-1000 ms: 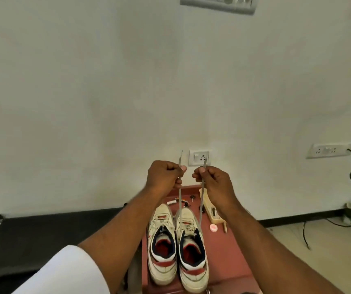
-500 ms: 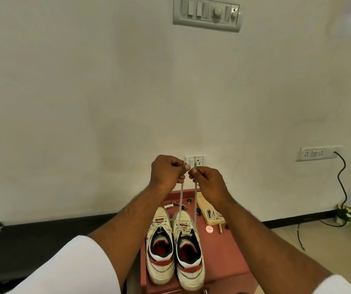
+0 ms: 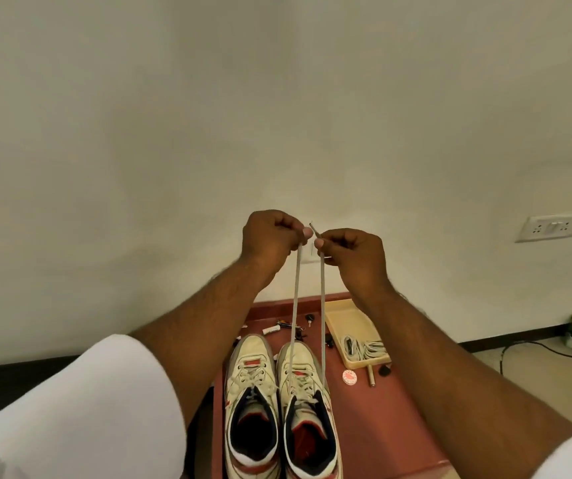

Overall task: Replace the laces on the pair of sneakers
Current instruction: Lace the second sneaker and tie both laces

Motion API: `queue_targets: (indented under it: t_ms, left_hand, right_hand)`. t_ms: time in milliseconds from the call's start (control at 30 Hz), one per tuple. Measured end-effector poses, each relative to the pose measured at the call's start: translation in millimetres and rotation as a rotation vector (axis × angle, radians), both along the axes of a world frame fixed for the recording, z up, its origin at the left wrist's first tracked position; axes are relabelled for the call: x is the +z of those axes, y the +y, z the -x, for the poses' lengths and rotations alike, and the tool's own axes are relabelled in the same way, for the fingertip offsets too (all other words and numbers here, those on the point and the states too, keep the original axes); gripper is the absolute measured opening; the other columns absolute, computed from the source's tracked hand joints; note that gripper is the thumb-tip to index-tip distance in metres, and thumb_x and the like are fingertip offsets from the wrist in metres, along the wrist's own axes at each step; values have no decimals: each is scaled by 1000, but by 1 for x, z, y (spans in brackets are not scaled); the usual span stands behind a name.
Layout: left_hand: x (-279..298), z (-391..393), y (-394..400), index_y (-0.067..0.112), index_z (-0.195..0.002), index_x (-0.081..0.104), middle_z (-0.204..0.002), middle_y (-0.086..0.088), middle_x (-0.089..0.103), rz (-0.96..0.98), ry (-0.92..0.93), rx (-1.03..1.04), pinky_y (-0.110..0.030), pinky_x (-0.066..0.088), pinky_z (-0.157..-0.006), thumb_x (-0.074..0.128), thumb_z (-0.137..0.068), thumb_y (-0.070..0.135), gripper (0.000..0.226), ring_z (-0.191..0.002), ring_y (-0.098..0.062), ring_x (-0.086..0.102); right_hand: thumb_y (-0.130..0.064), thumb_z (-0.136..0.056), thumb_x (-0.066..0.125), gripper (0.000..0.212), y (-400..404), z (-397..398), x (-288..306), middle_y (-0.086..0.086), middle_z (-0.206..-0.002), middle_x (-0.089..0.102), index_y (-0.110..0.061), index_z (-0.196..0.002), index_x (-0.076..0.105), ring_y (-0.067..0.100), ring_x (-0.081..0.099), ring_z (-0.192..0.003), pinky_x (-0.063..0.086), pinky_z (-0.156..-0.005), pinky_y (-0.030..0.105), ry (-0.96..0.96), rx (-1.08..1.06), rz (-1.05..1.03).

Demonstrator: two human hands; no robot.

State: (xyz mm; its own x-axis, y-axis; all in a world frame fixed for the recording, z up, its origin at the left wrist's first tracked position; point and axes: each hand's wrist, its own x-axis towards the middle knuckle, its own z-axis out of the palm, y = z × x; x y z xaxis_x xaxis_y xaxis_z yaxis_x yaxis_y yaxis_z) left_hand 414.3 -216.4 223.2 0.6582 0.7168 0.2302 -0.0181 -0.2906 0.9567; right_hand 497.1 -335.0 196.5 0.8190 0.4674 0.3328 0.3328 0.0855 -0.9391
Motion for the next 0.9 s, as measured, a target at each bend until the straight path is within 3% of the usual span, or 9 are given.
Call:
queue_targets:
  t_ms: [133, 300, 433, 500, 633, 700, 800, 833, 900]
  left_hand:
    - [-25, -12, 10, 11, -78, 75, -74, -6, 74, 95, -72, -87, -26, 56, -63, 75, -84, 6, 8, -68, -16, 66]
    - [-41, -7, 6, 4, -86, 75, -79, -9, 74, 189, -79, -164, -28, 59, -70, 64, -93, 14, 16, -70, -18, 69]
    - [-37, 8, -5, 9, -84, 77, -78, -6, 76, 107, -12, -145, -30, 60, -75, 67, -89, 37, 30, -75, -22, 73]
    - [-35, 13, -9, 9, -80, 77, -73, -7, 74, 62, -24, -71, -37, 62, -73, 72, -88, 26, 19, -68, -23, 72]
    - [-25, 24, -18, 0, -84, 71, -70, -14, 67, 290, -16, 18, -44, 61, -64, 65, -90, 5, 10, -50, -24, 63]
    - [-22, 31, -25, 3, -95, 69, -80, -14, 68, 365, 47, -51, -45, 59, -67, 64, -94, 17, 14, -53, -24, 64]
    - [-19, 39, -34, 17, -110, 63, -97, -9, 70, 338, 181, -148, -35, 57, -61, 52, -96, 51, 38, -72, -28, 70]
    - [-20, 40, -34, 19, -110, 63, -96, -9, 71, 302, 204, -162, -31, 56, -58, 49, -96, 56, 42, -74, -28, 70]
    - [-22, 42, -37, 11, -100, 69, -88, -12, 73, 256, 149, -141, -29, 55, -57, 56, -96, 46, 38, -69, -25, 71]
  right_hand:
    - [-6, -81, 74, 14, 11, -10, -15, 1, -79, 74, -19, -82, 75, 15, 70, -78, 58, -68, 25, -2, 54, -60]
    - [-3, -80, 75, 29, 16, -15, -23, 17, -84, 72, -14, -106, 71, 17, 70, -78, 56, -70, 23, 16, 100, -56]
    - [-10, -82, 75, 12, 13, -11, -25, 4, -81, 75, -12, -93, 77, 17, 71, -77, 57, -66, 30, -87, 50, 63]
    - [-11, -81, 75, 8, 10, -4, -24, 0, -75, 74, -18, -84, 77, 18, 70, -74, 59, -70, 36, -141, 32, 106]
    - [-11, -83, 74, 6, -5, 9, -22, -3, -79, 73, -12, -88, 77, 11, 67, -75, 56, -77, 34, -347, -6, 173]
    - [-11, -85, 72, 9, -12, 15, -21, 2, -82, 74, -9, -92, 77, 14, 67, -77, 56, -78, 36, -443, -28, 228]
    - [-11, -86, 70, 12, -18, 20, -15, 5, -87, 75, -8, -96, 77, 16, 67, -80, 55, -80, 37, -524, -30, 316]
    - [-11, -87, 70, 12, -18, 22, -14, 5, -87, 75, -8, -96, 77, 16, 67, -80, 55, -80, 37, -541, -26, 338]
    - [-12, -87, 70, 11, -20, 24, -10, 4, -84, 74, -9, -94, 77, 16, 67, -78, 55, -78, 37, -545, -15, 336]
